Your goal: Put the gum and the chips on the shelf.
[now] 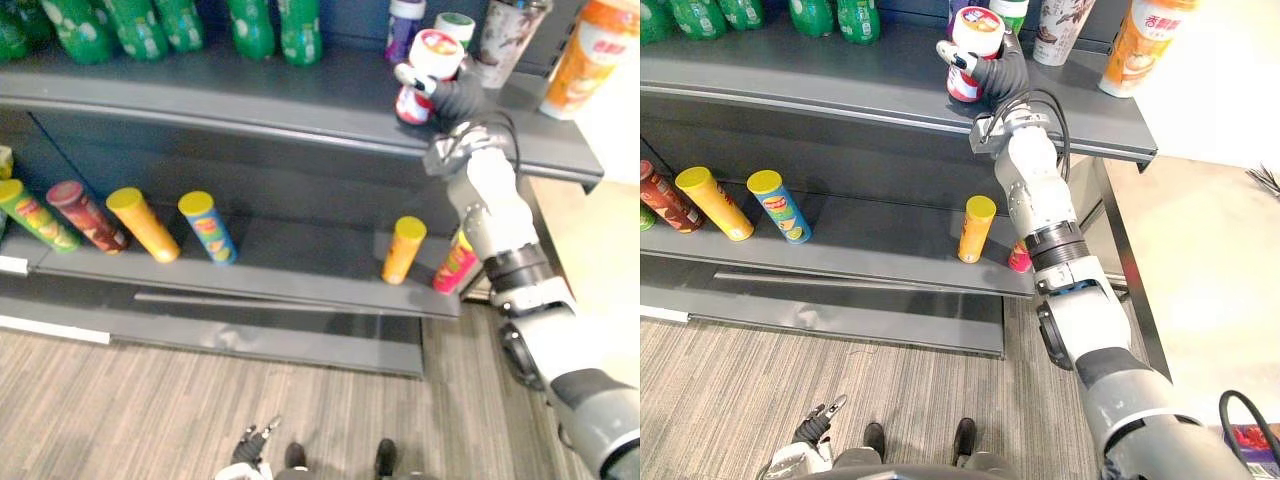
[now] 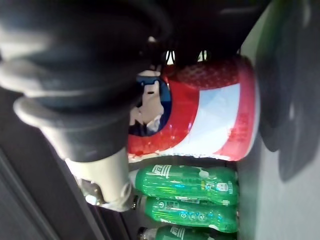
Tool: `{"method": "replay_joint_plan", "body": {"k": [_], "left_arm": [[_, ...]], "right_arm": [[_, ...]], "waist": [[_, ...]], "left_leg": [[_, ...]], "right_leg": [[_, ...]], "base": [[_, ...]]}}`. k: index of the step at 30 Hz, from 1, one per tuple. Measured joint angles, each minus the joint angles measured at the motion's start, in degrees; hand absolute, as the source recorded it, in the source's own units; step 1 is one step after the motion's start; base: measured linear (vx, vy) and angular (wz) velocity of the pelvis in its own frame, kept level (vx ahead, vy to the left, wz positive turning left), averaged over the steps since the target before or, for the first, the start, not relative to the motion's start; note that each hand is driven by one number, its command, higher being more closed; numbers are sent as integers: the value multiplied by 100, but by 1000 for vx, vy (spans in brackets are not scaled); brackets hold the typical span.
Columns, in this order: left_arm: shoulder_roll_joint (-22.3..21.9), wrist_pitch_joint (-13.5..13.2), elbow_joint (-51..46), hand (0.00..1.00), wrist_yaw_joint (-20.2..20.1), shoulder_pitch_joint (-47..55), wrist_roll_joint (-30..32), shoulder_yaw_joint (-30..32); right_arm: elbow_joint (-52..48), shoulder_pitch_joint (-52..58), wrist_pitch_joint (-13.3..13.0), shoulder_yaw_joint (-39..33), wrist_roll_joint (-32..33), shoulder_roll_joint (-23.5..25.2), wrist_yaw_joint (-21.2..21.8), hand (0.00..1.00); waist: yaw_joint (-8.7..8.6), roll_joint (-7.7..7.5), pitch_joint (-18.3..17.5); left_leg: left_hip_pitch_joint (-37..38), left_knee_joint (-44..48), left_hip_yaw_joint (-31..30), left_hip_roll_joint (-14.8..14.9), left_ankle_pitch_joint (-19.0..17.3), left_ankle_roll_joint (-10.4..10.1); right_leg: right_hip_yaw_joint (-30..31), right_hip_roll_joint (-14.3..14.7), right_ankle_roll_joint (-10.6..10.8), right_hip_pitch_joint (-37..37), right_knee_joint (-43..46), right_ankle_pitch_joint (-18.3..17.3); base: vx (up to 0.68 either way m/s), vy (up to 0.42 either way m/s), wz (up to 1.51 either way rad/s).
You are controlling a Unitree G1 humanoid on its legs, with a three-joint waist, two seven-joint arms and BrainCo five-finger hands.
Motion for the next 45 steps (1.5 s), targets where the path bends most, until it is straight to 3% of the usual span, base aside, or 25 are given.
{"method": "replay_joint_plan", "body": {"k": [14,25,26,45], "left_arm": [[12,-4,-120,0,14,2,-10,2],[26,-1,-153,0,13,-8,-7,1],[27,-1,-153,0,13,-8,-6,1],[27,0,-140,0,20,-8,-3,-2]], "right_arm": [[275,-177,21,-60,-117,-1,-140,100],[233,-175,18,-56,-117,-6,69,100],[225,-171,18,-55,-117,-6,75,0],[199,-20,-39,-57,-117,-54,66,0]], "waist": [[23,-108,79],[14,-170,129],[10,-169,130],[-2,-164,134]], "left_leg": [[0,-1,9,2,9,-1],[38,-1,88,-3,9,-1],[40,-1,95,-3,9,-1],[99,-3,152,-5,7,-2]], "right_leg": [[-5,-2,1,3,7,-1],[85,-1,1,-1,9,-1],[89,-1,1,-1,9,-1],[148,-5,2,-1,80,-3]], "base": [[0,0,0],[1,0,-3],[0,0,0],[1,0,0]]}}
